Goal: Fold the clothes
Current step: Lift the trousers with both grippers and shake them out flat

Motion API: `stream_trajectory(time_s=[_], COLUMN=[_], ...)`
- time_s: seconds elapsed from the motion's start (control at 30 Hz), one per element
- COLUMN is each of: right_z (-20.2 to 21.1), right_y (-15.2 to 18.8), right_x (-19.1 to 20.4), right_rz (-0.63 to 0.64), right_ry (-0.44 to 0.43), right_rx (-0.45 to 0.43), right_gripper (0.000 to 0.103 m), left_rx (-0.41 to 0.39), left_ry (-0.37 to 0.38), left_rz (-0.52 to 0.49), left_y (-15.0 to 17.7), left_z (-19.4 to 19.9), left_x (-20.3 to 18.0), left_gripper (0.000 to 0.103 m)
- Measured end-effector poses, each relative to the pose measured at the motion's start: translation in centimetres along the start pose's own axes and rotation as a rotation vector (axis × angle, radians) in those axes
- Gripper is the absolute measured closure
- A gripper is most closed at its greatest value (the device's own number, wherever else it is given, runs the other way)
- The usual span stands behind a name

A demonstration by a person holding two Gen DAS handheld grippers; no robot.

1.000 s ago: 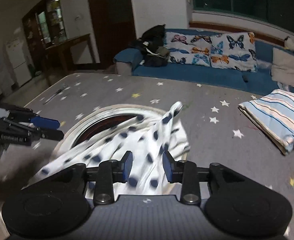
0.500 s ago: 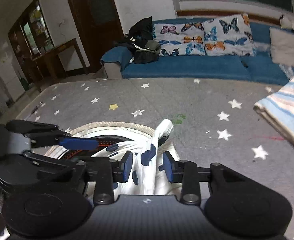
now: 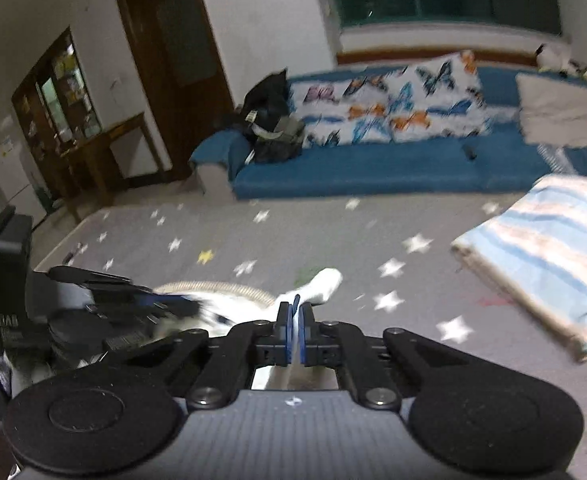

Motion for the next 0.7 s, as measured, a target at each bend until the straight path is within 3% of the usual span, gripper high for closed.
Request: stream_trajectory(time_s=[0.13,0.3,0.4,0.53,0.57,0.7], right_z=[3.7,5.0,5.6,4.9,4.3,1.0], right_y=[-0.1,3.3,4.8,4.8,4.7,5.7], right_x=[-2.9,-8.9,-10.7,-9.9,-9.4,-7.2], right_rz=[0.006,-0.007,0.02,-0.033,-0.039,-0.023], right_ry=[0.086,0.29,0.387,0.304,0.278,0.209], right_rx=[-0.03,0.087,0.109,0.097,0.103,0.165], right_gripper=[0.1,0.094,0.093,0.089,0.083,0.08], left_rx=[-0.029,0.065,0.048,0.033,0.036,0.072], left_ry=[-0.091,-0.155,-0.182,-0.083,-0.053,0.029], left_rz=[0.079,0.132,0.11,0.066,0.046,-0.017], left_y=[-0.4,1.8,1.7,0.7,0.5,0.2], left_z=[1.3,0.9,1.7,1.9,1.7,-0.2], left_x=[4.3,8.7,9.0,5.5,4.3,-0.1], left_gripper=[0.101,0.095,0.094,0.094,0.094,0.094])
Point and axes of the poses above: each gripper's, at about its wrist camera, not at the fingertips, and z roughly against the way its jaws point, x to its left, y to its underside, the point moved 9 cm from there along -z, roughly the way its jaws point, and after that the axes turned 4 degrees about -z, right-handed, at the moved point
